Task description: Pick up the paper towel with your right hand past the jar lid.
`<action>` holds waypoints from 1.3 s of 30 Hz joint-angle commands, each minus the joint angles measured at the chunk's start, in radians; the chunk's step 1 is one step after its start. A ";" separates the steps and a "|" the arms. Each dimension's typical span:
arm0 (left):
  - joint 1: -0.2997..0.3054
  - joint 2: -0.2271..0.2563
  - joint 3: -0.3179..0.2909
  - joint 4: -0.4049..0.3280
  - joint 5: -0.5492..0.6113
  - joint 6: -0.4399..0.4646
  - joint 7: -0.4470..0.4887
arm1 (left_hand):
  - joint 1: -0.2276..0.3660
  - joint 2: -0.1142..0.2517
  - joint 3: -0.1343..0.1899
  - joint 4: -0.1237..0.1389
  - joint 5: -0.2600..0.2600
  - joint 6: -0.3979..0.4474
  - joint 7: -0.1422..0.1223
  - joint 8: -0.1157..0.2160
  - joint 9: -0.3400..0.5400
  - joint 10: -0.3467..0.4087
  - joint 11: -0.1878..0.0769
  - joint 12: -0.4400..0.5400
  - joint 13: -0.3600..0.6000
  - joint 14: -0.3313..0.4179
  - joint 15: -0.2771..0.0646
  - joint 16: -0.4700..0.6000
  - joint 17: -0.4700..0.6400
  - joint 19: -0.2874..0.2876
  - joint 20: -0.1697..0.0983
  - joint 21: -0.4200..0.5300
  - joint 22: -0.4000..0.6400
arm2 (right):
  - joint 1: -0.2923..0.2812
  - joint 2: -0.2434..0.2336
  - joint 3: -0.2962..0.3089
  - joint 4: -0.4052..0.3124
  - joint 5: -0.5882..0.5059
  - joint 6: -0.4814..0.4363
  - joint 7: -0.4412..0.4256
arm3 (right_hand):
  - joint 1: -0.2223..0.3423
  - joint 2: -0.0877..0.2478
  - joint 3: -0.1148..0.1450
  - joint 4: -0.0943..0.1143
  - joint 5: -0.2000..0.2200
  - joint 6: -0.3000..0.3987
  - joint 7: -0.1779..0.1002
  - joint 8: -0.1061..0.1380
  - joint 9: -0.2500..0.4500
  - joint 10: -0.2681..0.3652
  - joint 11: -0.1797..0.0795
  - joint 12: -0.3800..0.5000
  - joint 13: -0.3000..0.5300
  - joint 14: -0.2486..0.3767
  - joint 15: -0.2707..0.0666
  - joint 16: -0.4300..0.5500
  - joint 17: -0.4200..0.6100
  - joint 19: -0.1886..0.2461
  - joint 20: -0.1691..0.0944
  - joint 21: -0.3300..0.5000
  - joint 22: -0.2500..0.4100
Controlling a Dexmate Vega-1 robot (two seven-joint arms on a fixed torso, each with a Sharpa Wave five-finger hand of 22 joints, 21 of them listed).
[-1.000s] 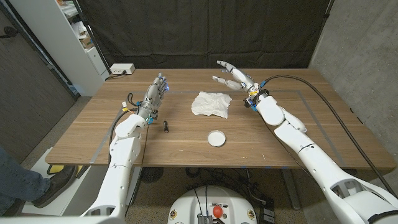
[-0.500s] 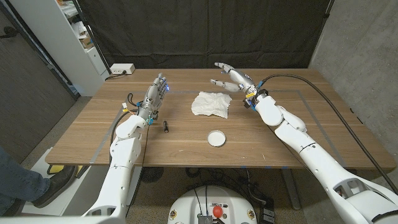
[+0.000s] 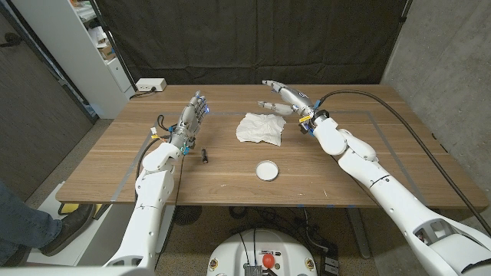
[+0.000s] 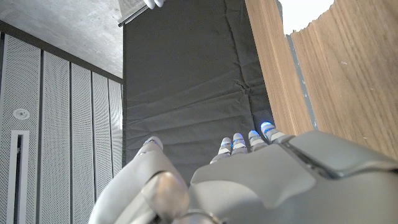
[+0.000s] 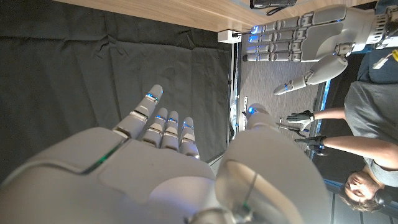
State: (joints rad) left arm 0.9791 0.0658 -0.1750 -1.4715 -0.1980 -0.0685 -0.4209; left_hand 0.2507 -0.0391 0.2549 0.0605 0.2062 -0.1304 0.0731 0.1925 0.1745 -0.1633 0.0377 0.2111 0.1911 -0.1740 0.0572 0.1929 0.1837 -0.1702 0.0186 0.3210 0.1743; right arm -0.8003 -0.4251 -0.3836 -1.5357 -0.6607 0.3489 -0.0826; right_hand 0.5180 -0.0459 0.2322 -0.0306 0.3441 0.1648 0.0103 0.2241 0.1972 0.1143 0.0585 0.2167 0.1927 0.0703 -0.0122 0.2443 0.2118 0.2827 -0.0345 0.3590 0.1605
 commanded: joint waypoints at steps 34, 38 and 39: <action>0.013 0.000 -0.012 -0.002 -0.008 -0.005 0.003 | 0.003 0.015 -0.002 -0.010 -0.002 0.013 0.002 -0.002 0.003 -0.007 0.000 -0.001 0.001 -0.035 -0.001 0.000 0.003 -0.132 0.016 -0.027 0.005 | 0.058 -0.031 -0.091 -0.047 -0.079 -0.133 0.145 | 0.005 0.005 -0.012 -0.015 0.000 0.064 -0.030 -0.002 0.009 0.070 -0.013 0.005 0.016 -0.009 0.021 -0.026 0.001 -0.252 0.112 -0.184 0.006; 0.014 0.001 -0.012 0.000 -0.007 -0.004 0.003 | 0.003 0.016 -0.003 -0.010 -0.003 0.013 0.002 -0.002 0.003 -0.008 -0.004 -0.001 0.001 -0.035 0.000 0.000 0.003 -0.133 0.018 -0.028 0.005 | 0.066 -0.034 -0.101 -0.046 -0.094 -0.143 0.156 | 0.006 0.004 -0.013 -0.017 0.000 0.064 -0.035 -0.004 0.009 0.062 -0.013 0.000 0.017 -0.012 0.020 -0.028 0.000 -0.245 0.132 -0.179 0.006; 0.014 0.000 -0.012 0.000 -0.008 -0.003 0.003 | 0.003 0.016 -0.003 -0.010 -0.003 0.015 0.003 -0.002 0.003 -0.009 -0.002 -0.002 0.001 -0.035 0.000 0.000 0.003 -0.134 0.018 -0.029 0.005 | 0.068 -0.034 -0.102 -0.046 -0.094 -0.145 0.159 | 0.006 0.003 -0.013 -0.017 0.000 0.064 -0.035 -0.004 0.009 0.060 -0.013 0.000 0.017 -0.014 0.020 -0.029 0.000 -0.243 0.135 -0.178 0.006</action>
State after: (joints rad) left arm 0.9892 0.0680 -0.1845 -1.4727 -0.2040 -0.0713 -0.4219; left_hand 0.2506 -0.0310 0.2508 0.0564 0.2062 -0.1210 0.0717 0.1924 0.1745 -0.1633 0.0377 0.2111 0.1911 -0.1740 0.0573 0.1929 0.1837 -0.1723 0.0307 0.2990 0.1742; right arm -0.7497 -0.4500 -0.4649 -1.5736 -0.7346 0.2349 0.0273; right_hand 0.5179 -0.0459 0.2209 -0.0440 0.3440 0.2301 -0.0167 0.2214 0.2024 0.1767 0.0481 0.2203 0.2073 0.0616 0.0117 0.2165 0.2092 0.0315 0.0829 0.1775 0.1628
